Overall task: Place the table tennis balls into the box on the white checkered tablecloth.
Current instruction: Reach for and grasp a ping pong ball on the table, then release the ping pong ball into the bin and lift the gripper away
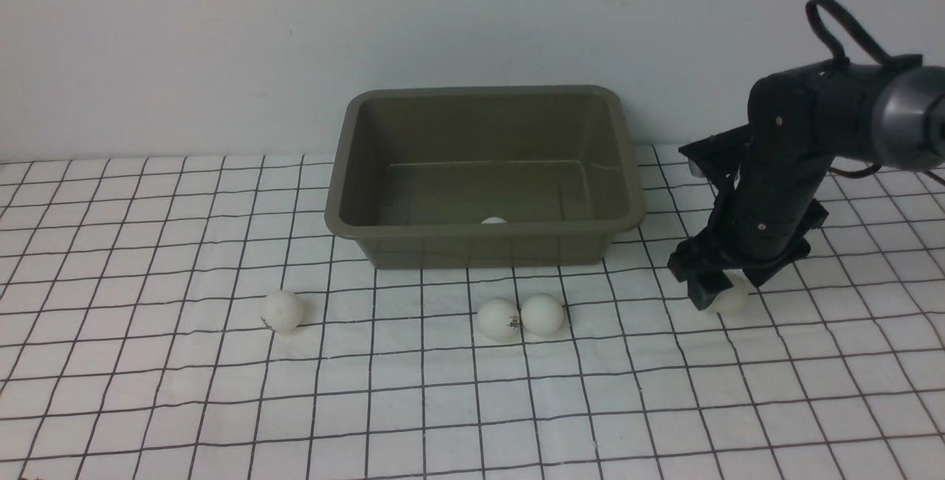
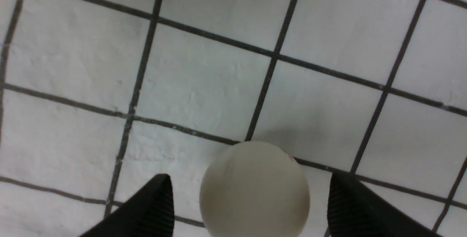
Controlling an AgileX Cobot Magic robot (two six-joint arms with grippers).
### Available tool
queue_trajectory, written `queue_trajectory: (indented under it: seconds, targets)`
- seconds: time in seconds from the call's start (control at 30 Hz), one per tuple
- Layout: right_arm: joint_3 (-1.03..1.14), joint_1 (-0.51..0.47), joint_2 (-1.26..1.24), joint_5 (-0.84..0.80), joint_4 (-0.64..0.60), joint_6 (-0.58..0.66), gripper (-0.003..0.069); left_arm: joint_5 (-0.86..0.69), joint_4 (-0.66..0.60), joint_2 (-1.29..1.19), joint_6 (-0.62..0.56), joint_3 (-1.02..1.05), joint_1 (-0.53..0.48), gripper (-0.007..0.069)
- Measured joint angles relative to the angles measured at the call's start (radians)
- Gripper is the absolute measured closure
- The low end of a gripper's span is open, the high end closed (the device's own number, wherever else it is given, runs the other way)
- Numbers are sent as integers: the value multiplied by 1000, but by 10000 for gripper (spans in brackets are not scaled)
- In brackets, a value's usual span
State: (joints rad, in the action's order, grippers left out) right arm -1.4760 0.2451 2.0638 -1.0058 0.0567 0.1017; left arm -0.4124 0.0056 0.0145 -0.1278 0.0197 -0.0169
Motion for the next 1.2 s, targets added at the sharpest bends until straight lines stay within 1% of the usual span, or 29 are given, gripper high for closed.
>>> queue_trajectory:
  seconds: [0.13, 0.23, 0.27, 0.37, 0.63, 0.77, 0.9, 1.03, 1.2]
  targets:
    - [0, 0, 22, 15, 4, -2, 152, 0, 0, 0, 0, 0, 0, 629]
    - [0, 0, 23, 17, 9, -9, 188, 0, 0, 0, 0, 0, 0, 629]
    - [0, 0, 23, 18, 11, -12, 223, 0, 0, 0, 0, 0, 0, 629]
    - [0, 0, 23, 18, 11, -16, 293, 0, 0, 0, 0, 0, 0, 629]
    - [-1, 0, 19, -17, 22, -16, 294, 0, 0, 0, 0, 0, 0, 629]
    - [-14, 0, -26, -44, 42, -17, 294, 0, 0, 0, 0, 0, 0, 629]
    - [-115, 0, -86, -106, 33, -20, 294, 0, 0, 0, 0, 0, 0, 629]
    - [-254, 6, -109, -147, -33, -19, 294, 0, 0, 0, 0, 0, 0, 629]
    - [-383, 58, -85, -138, -84, -3, 294, 0, 0, 0, 0, 0, 0, 629]
